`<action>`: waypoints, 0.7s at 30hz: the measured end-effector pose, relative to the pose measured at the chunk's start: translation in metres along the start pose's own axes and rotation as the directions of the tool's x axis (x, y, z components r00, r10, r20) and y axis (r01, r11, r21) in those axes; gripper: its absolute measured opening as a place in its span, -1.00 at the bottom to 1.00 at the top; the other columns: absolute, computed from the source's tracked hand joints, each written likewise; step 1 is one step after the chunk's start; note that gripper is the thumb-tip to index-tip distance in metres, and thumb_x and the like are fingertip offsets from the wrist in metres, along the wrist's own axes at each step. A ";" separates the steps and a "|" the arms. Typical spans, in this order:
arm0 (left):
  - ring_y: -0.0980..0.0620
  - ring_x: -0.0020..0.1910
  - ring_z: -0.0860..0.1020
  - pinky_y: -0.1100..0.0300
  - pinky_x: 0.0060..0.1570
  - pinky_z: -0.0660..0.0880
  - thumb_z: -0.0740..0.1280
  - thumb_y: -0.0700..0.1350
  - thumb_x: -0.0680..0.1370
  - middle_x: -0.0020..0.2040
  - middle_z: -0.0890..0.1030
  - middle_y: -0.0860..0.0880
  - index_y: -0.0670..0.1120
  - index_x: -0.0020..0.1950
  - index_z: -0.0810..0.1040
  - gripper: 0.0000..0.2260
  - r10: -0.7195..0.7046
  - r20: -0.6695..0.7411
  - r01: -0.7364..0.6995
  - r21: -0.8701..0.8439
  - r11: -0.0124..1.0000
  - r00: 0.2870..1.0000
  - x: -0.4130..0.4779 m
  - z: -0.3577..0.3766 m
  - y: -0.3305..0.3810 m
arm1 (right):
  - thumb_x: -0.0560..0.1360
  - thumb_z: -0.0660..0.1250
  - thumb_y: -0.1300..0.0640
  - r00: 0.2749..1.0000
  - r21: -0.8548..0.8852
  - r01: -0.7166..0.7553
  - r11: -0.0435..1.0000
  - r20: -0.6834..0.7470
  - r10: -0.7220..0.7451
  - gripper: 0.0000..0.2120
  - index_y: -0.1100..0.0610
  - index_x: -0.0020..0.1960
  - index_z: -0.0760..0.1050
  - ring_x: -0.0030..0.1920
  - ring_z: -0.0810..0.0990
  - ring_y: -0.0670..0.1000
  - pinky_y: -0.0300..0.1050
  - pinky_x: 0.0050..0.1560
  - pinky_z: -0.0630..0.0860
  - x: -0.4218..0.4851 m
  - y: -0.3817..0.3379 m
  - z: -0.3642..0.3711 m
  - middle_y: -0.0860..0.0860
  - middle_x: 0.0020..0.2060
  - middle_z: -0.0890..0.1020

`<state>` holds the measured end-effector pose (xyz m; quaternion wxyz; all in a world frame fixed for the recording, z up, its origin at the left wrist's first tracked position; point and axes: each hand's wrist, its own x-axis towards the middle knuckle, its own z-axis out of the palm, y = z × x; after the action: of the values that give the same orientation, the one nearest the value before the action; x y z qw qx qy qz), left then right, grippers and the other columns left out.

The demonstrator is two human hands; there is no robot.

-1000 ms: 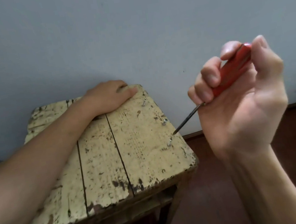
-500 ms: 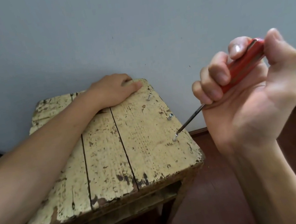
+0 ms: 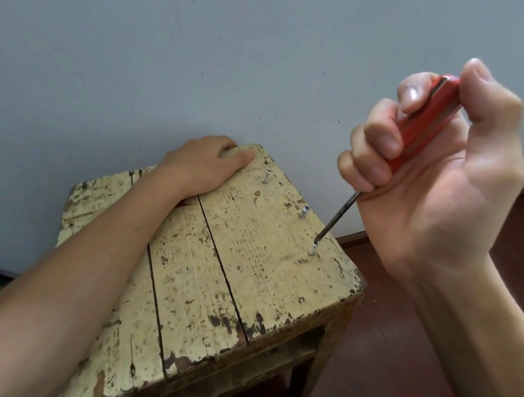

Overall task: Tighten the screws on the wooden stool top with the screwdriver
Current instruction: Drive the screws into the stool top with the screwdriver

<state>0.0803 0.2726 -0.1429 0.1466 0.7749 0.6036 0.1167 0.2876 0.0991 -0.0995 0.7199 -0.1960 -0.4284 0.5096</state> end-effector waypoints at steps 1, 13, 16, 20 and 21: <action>-0.08 0.37 0.47 -0.10 0.35 0.41 0.12 0.42 0.59 0.40 0.53 0.02 0.11 0.42 0.49 -0.44 0.000 0.000 0.000 0.000 1.000 1.000 0.000 0.000 0.000 | 0.69 0.02 -0.09 1.000 -0.002 0.000 1.000 0.000 0.000 -0.63 0.10 -0.14 0.37 -0.42 0.17 0.06 -0.10 -0.36 0.20 0.000 0.000 0.000 0.01 -0.39 0.32; -0.08 0.36 0.48 -0.10 0.34 0.41 0.13 0.41 0.60 0.39 0.54 0.01 0.10 0.42 0.50 -0.44 -0.002 -0.007 0.002 -0.004 1.000 1.000 -0.001 0.001 0.001 | 0.67 0.01 -0.06 1.000 -0.017 0.004 1.000 0.027 -0.004 -0.65 0.12 -0.15 0.36 -0.45 0.19 0.05 -0.12 -0.37 0.22 -0.001 -0.001 0.003 0.01 -0.41 0.33; -0.08 0.35 0.48 -0.09 0.33 0.41 0.13 0.41 0.60 0.39 0.54 0.02 0.11 0.41 0.50 -0.46 0.001 -0.010 -0.001 -0.001 1.000 1.000 -0.001 0.001 0.001 | 0.66 0.02 -0.05 0.999 -0.033 0.008 0.999 0.050 -0.006 -0.66 0.12 -0.15 0.35 -0.44 0.17 0.07 -0.11 -0.36 0.20 -0.003 -0.003 0.004 0.02 -0.41 0.33; -0.08 0.33 0.49 -0.11 0.33 0.42 0.12 0.43 0.59 0.36 0.55 0.03 0.12 0.38 0.51 -0.46 0.000 -0.002 0.000 -0.007 1.000 1.000 0.000 0.001 0.000 | 0.64 0.03 -0.05 0.997 -0.044 0.001 0.999 0.078 0.002 -0.67 0.14 -0.15 0.36 -0.44 0.15 0.07 -0.10 -0.36 0.16 -0.004 -0.004 0.006 0.02 -0.41 0.32; -0.08 0.33 0.49 -0.10 0.33 0.42 0.12 0.43 0.59 0.36 0.55 0.03 0.12 0.38 0.51 -0.46 -0.002 -0.002 0.001 -0.007 1.000 1.000 0.000 0.001 0.000 | 0.63 0.03 -0.05 0.997 -0.034 -0.003 0.999 0.073 0.006 -0.67 0.14 -0.15 0.36 -0.45 0.15 0.06 -0.11 -0.36 0.16 -0.004 -0.004 0.005 0.02 -0.41 0.32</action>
<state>0.0802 0.2726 -0.1439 0.1488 0.7739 0.6039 0.1195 0.2850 0.0932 -0.0955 0.6992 -0.1902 -0.4627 0.5108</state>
